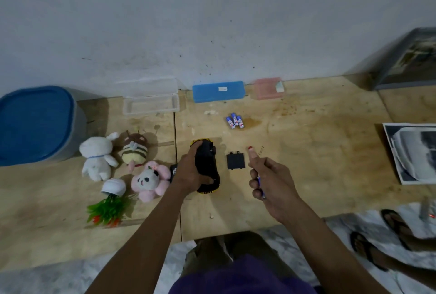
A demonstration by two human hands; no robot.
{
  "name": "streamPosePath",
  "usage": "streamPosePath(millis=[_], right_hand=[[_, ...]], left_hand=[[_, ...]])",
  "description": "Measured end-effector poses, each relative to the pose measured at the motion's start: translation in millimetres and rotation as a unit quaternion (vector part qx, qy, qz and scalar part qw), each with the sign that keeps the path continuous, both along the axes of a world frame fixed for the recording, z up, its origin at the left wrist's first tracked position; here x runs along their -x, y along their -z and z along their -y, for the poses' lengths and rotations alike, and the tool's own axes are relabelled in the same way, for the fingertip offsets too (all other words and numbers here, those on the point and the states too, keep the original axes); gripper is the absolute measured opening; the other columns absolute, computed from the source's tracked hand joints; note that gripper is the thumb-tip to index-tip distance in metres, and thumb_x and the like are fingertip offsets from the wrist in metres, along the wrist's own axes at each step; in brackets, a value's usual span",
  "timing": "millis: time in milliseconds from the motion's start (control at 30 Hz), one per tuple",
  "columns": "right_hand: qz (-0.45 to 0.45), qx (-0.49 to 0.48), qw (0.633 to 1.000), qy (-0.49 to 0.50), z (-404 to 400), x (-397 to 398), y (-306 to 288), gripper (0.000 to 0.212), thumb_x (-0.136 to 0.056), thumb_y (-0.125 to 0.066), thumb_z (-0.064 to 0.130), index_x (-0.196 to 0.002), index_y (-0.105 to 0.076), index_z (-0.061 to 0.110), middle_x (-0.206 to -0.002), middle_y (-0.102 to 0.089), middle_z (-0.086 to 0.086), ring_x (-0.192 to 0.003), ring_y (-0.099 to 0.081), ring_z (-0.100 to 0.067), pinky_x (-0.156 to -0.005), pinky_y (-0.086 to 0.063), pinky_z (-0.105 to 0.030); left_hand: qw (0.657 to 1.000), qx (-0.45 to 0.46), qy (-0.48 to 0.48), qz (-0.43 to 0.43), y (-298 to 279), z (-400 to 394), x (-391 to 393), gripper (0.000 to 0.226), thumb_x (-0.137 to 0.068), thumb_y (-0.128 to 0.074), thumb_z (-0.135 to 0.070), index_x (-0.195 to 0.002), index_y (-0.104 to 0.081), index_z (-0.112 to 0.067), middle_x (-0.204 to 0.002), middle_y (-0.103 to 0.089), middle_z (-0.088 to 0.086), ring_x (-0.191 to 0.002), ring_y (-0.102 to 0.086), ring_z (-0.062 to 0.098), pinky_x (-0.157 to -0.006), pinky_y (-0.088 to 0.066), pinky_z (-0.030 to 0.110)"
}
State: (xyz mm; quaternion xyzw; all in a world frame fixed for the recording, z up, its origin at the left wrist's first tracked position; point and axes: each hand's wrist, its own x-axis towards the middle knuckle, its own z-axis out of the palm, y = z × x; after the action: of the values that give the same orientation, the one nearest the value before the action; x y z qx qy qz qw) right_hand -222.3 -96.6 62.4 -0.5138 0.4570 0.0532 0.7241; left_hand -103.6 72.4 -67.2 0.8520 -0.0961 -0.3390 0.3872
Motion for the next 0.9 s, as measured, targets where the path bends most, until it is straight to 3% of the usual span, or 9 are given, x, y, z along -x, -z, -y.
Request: streamPosePath(millis=[167, 333, 433, 533, 600, 733, 900], right_hand=[[-0.009, -0.001, 1.000, 0.025, -6, 6, -3, 0.024, -0.094, -0.068, 0.032, -0.092, -0.066, 0.008, -0.065, -0.050, -0.001, -0.050, -0.043, -0.011, -0.042, -0.033, -0.023], [-0.015, -0.031, 0.997, 0.063, 1, 4, 1, 0.023, -0.095, -0.067, 0.029, -0.098, -0.068, 0.006, -0.070, -0.060, -0.003, -0.054, -0.052, -0.013, -0.043, -0.041, -0.023], [-0.013, -0.032, 0.997, 0.070, 15, -2, 5, 0.025, -0.093, -0.068, 0.035, -0.085, -0.064, 0.011, -0.066, -0.057, -0.001, -0.053, -0.051, -0.013, -0.043, -0.039, -0.024], [-0.005, -0.013, 0.998, 0.069, 40, -13, 13, 0.028, -0.093, -0.069, 0.035, -0.078, -0.058, 0.013, -0.061, -0.051, -0.001, -0.047, -0.044, -0.012, -0.042, -0.031, -0.023], [0.000, 0.007, 0.998, 0.069, 66, -24, 21, 0.025, -0.093, -0.069, 0.033, -0.082, -0.059, 0.012, -0.059, -0.047, -0.001, -0.044, -0.040, -0.012, -0.041, -0.028, -0.021], [-0.003, 0.039, 0.997, 0.066, 126, -51, 38, 0.021, -0.093, -0.069, 0.029, -0.083, -0.063, 0.012, -0.058, -0.044, 0.000, -0.045, -0.036, -0.013, -0.041, -0.025, -0.020], [-0.005, 0.065, 0.996, 0.060, 194, -99, 72, 0.011, -0.093, -0.070, 0.022, -0.087, -0.071, 0.013, -0.059, -0.041, -0.003, -0.047, -0.034, -0.016, -0.044, -0.025, -0.023]], left_hand=[[1.000, -0.015, 0.016, 0.010, 6, -1, -1, 0.131, -0.053, -0.097, -0.019, -0.157, -0.019, -0.034, -0.141, -0.051, 0.011, -0.129, -0.050, 0.033, -0.104, -0.048, 0.050], [0.999, -0.029, 0.020, 0.008, 1, 1, 2, 0.128, -0.058, -0.095, -0.017, -0.159, -0.017, -0.031, -0.146, -0.045, 0.012, -0.133, -0.045, 0.033, -0.108, -0.044, 0.048], [0.998, -0.052, 0.015, 0.034, -13, 4, 5, 0.124, -0.059, -0.095, -0.023, -0.158, -0.020, -0.026, -0.152, -0.040, 0.010, -0.144, -0.030, 0.034, -0.114, -0.035, 0.047], [0.991, -0.075, -0.055, 0.096, -32, 15, 4, 0.112, -0.066, -0.093, -0.029, -0.157, -0.027, -0.025, -0.162, -0.024, 0.011, -0.151, -0.014, 0.032, -0.116, -0.027, 0.050], [0.982, -0.066, -0.078, 0.157, -41, 32, -4, 0.101, -0.071, -0.090, -0.032, -0.154, -0.034, -0.024, -0.161, -0.024, 0.016, -0.149, -0.018, 0.032, -0.115, -0.029, 0.050], [0.974, -0.033, -0.075, 0.212, -48, 92, -27, 0.081, -0.078, -0.085, -0.028, -0.148, -0.046, -0.019, -0.150, -0.042, 0.015, -0.140, -0.035, 0.030, -0.105, -0.032, 0.030], [0.966, -0.034, -0.034, 0.255, -41, 191, -61, 0.057, -0.086, -0.078, -0.020, -0.137, -0.058, -0.007, -0.126, -0.061, 0.017, -0.120, -0.052, 0.035, -0.098, -0.039, 0.034]])
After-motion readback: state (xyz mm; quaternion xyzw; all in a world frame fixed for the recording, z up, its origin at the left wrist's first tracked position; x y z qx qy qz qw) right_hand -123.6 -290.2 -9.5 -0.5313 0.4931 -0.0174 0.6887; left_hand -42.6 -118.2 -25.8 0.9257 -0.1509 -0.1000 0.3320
